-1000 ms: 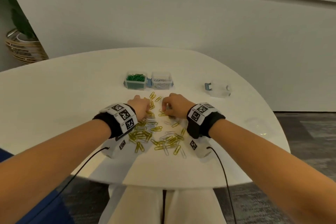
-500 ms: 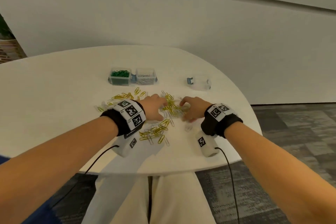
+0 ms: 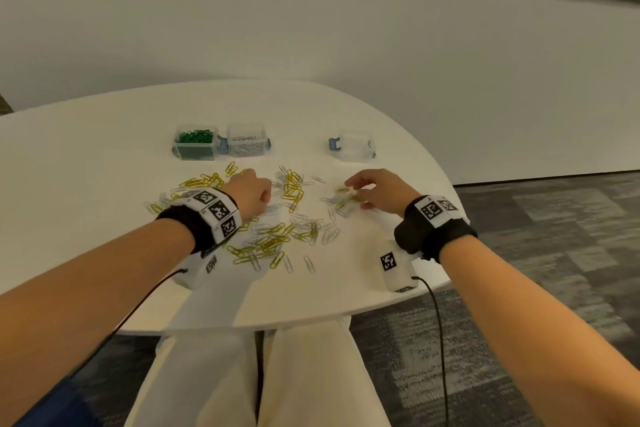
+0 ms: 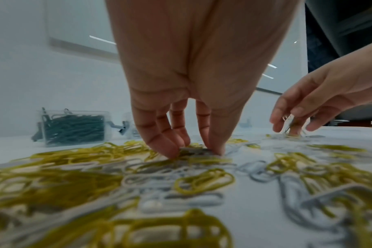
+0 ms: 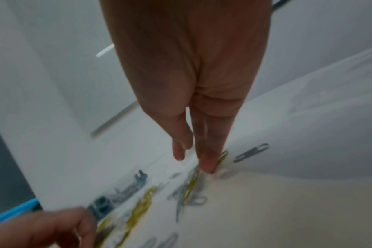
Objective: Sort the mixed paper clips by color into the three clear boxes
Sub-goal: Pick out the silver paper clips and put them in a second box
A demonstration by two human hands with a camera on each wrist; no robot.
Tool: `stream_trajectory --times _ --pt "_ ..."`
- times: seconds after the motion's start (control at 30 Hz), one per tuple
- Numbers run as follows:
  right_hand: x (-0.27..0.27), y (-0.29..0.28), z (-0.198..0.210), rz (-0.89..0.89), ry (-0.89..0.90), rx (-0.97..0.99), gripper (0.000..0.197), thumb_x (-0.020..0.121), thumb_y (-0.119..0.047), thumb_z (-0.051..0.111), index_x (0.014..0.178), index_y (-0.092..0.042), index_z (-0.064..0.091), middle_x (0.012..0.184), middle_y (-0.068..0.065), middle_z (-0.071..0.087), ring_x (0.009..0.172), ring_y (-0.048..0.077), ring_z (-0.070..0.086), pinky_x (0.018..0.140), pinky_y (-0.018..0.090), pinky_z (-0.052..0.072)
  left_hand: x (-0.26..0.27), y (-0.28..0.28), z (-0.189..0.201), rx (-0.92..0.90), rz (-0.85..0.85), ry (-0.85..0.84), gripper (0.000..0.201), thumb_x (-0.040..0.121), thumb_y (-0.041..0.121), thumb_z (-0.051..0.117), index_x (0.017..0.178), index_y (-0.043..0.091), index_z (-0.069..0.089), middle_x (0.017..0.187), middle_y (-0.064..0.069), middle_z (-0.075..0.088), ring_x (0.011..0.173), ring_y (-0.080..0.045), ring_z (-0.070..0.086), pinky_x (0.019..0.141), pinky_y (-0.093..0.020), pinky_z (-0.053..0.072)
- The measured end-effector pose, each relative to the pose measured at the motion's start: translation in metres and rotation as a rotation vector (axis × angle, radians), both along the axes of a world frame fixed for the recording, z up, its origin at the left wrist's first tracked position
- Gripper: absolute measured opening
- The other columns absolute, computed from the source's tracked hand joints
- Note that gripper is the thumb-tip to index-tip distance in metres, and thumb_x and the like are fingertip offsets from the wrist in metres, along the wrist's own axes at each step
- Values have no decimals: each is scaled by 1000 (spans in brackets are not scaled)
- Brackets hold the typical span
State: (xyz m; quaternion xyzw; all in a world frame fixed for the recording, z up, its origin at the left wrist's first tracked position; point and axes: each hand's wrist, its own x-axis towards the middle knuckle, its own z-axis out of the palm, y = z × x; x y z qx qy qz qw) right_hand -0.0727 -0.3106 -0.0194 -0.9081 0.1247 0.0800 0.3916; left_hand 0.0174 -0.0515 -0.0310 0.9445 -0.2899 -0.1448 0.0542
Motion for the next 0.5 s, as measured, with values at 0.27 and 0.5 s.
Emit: stream_trajectory --times 0.27,0.5 --pt "-24 38 -13 409 -8 -367 49 76 -19 77 122 -18 61 105 0 55 86 12 49 75 19 35 -78 -44 17 -23 -466 173 29 83 25 67 110 21 60 103 4 44 98 -15 47 82 -25 38" --pt "-15 57 -19 413 -98 -417 34 80 -24 73 113 -16 66 100 3 53 88 13 43 76 23 30 -81 -42 0 -7 -475 122 8 79 17 69 84 16 63 95 -1 61 85 -16 53 77 -29 47"
